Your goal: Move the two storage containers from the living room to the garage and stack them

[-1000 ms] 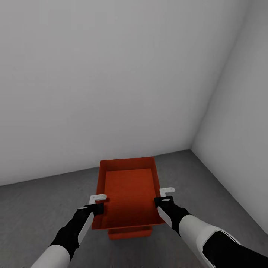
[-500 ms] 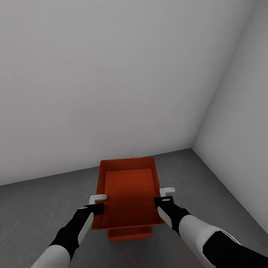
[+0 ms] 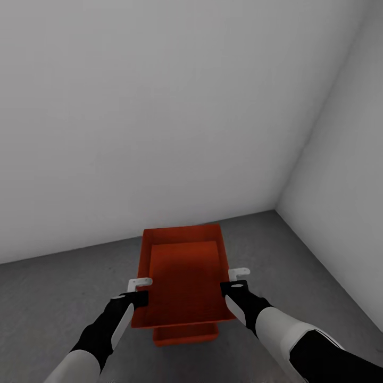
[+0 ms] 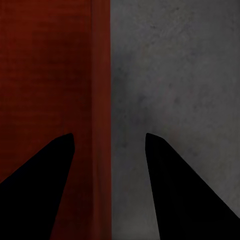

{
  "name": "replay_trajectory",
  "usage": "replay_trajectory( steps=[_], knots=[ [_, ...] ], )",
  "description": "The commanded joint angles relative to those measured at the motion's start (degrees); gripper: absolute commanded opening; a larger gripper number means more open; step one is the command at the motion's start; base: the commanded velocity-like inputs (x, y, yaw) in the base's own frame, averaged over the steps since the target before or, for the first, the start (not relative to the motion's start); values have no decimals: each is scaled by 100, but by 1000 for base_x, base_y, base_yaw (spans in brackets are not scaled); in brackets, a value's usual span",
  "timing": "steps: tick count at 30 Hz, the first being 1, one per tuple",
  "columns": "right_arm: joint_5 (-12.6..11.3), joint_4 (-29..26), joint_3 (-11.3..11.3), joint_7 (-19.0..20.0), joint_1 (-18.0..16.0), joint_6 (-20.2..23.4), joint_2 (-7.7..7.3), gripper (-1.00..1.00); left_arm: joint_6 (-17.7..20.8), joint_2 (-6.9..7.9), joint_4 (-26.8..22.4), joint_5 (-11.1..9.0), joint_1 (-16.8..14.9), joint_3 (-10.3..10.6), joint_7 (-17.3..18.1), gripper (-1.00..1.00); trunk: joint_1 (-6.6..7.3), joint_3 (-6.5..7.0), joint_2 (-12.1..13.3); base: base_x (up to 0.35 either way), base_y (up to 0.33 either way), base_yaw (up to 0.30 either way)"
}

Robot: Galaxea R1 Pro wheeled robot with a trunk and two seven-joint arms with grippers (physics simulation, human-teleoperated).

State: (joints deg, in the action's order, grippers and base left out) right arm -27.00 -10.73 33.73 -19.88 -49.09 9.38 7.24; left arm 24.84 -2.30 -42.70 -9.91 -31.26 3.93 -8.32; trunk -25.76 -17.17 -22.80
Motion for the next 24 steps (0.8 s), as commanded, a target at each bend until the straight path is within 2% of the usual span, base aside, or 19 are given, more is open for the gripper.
replay_trajectory(
  steps=[1,24],
  knots=[
    [-244,1,117,98,-4,26,-4,-100,-146,54,-19,341,-2,27,-126,-100,-3,-21,-12,0,0,0],
    [-244,1,116,98,-4,28,-4,-100,-146,54,-19,341,-1,29,-126,-100,-3,-233,-12,0,0,0]
  ],
)
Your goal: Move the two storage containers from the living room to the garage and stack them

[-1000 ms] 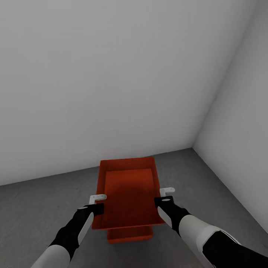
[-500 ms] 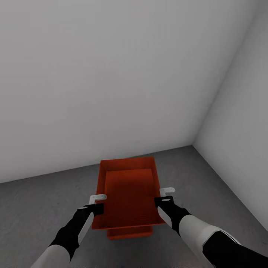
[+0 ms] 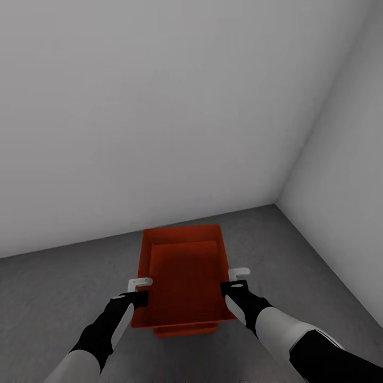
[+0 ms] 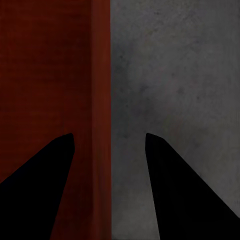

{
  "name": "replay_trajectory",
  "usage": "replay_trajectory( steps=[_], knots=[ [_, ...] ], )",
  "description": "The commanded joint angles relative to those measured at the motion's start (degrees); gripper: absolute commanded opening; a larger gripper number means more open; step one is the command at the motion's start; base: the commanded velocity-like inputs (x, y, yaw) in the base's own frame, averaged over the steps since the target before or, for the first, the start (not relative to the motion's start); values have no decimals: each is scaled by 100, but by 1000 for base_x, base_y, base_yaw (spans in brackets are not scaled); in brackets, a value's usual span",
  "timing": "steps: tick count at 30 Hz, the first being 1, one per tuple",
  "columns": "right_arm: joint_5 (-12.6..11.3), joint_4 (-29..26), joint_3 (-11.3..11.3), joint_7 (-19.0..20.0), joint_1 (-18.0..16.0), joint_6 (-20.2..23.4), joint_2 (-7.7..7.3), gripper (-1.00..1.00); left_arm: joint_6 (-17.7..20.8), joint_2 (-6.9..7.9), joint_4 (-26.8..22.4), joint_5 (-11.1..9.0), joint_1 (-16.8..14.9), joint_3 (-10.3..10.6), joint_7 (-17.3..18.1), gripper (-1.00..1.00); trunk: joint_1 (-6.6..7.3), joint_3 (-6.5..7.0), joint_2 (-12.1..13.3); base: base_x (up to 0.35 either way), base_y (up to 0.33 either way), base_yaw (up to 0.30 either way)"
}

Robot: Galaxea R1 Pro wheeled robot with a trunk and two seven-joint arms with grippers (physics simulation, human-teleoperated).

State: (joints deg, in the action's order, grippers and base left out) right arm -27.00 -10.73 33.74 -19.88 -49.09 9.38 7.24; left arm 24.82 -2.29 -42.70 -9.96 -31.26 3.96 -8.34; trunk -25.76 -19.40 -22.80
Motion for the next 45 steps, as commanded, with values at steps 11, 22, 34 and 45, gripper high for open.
replay_trajectory(
  steps=[11,22,34,45],
  knots=[
    [-245,1,115,99,-4,28,-4,-100,-144,53,-19,346,-2,24,-118,-100,-3,-113,-12,0,0,0],
    [-245,1,115,99,-4,23,-5,-100,-144,53,-22,346,-3,26,-116,-100,-3,-214,-12,0,0,0],
    [-245,1,116,99,-4,27,-4,-100,-144,53,-27,346,-2,26,-120,-100,-3,-325,-12,0,0,0],
    [-245,1,115,99,-4,27,-6,-100,-144,54,-33,346,-3,26,-115,-100,-3,-427,-12,0,0,0]
  ],
)
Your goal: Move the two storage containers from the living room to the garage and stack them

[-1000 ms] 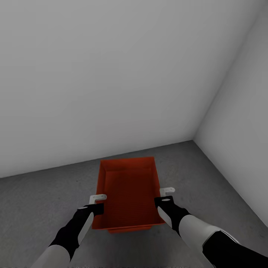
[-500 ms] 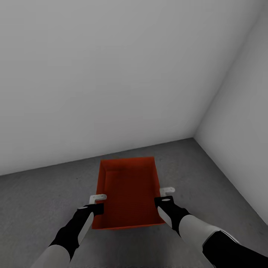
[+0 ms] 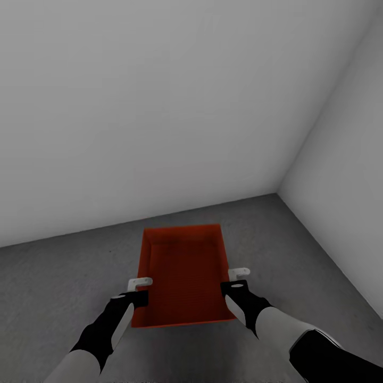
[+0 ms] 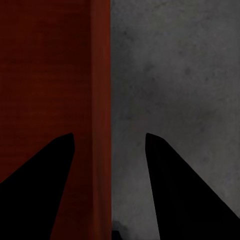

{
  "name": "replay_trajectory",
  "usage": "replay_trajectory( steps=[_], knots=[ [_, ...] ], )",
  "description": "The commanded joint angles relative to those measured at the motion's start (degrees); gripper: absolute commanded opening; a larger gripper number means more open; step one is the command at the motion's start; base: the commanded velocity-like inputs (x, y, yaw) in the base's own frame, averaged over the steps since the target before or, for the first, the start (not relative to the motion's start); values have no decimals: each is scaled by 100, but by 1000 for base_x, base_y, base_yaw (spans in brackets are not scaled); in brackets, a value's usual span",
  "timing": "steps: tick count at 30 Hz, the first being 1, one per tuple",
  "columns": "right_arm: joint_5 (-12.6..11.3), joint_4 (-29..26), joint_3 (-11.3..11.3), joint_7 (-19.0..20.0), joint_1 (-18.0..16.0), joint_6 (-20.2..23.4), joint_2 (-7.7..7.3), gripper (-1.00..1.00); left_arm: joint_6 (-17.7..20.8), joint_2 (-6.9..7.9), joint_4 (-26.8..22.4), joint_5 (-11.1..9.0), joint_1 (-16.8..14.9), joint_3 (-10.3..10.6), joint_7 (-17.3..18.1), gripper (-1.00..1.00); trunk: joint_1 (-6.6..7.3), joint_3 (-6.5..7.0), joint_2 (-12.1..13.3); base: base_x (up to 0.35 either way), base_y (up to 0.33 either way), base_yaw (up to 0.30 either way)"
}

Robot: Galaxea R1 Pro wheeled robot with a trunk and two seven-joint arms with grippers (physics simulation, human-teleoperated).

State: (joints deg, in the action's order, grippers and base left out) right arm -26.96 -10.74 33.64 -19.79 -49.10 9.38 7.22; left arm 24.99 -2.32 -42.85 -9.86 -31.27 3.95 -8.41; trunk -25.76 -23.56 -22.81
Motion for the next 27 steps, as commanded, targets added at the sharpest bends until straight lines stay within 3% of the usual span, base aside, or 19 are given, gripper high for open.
replay_trajectory(
  steps=[1,17,27],
  knots=[
    [-248,1,126,89,-3,28,-3,-100,-161,59,-20,335,-2,23,-108,-100,-2,-19,-11,0,0,0],
    [-248,1,126,89,-3,29,-2,-100,-158,65,-13,335,-2,18,-108,-100,-2,-46,-11,0,0,0],
    [-248,1,127,89,-3,29,-1,-100,-160,57,-4,335,-2,18,-114,-100,-2,-46,-11,114,87,0]
  ],
)
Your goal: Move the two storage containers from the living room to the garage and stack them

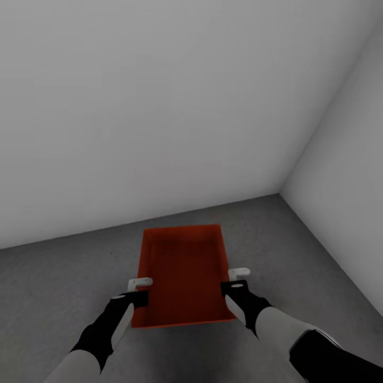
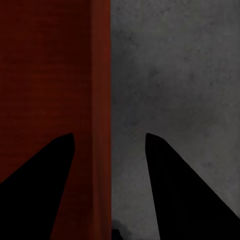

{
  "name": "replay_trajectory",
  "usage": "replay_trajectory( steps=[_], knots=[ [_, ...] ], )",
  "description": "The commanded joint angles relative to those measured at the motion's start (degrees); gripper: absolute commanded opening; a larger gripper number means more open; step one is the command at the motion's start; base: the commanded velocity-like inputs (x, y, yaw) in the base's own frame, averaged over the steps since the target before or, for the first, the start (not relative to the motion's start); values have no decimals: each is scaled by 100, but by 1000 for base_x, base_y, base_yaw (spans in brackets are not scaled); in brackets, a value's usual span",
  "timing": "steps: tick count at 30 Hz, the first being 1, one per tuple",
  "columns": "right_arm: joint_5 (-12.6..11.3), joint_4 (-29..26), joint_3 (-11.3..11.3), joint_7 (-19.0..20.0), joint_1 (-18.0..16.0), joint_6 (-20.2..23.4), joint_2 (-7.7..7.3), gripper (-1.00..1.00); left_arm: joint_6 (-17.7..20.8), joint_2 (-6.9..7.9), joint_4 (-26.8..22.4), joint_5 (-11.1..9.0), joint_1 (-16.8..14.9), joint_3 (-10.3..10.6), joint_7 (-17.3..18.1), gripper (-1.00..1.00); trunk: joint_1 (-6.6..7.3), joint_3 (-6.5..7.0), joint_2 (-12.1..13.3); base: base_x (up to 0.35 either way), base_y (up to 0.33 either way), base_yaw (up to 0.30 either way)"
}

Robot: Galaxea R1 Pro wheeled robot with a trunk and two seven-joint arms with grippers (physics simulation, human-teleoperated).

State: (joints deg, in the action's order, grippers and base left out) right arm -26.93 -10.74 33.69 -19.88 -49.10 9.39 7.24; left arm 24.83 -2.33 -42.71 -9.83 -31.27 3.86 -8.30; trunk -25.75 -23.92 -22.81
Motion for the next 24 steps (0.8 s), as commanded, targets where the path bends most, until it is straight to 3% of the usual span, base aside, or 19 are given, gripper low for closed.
replay_trajectory(
  steps=[1,24],
  knots=[
    [-251,2,121,98,-3,28,-3,-100,-144,58,-18,332,-2,27,-126,-100,-3,-10,-10,25,20,0],
    [-251,2,120,98,-3,28,-6,-100,-145,65,-58,332,-1,28,-120,-100,-3,-10,-10,2,2,0]
  ],
)
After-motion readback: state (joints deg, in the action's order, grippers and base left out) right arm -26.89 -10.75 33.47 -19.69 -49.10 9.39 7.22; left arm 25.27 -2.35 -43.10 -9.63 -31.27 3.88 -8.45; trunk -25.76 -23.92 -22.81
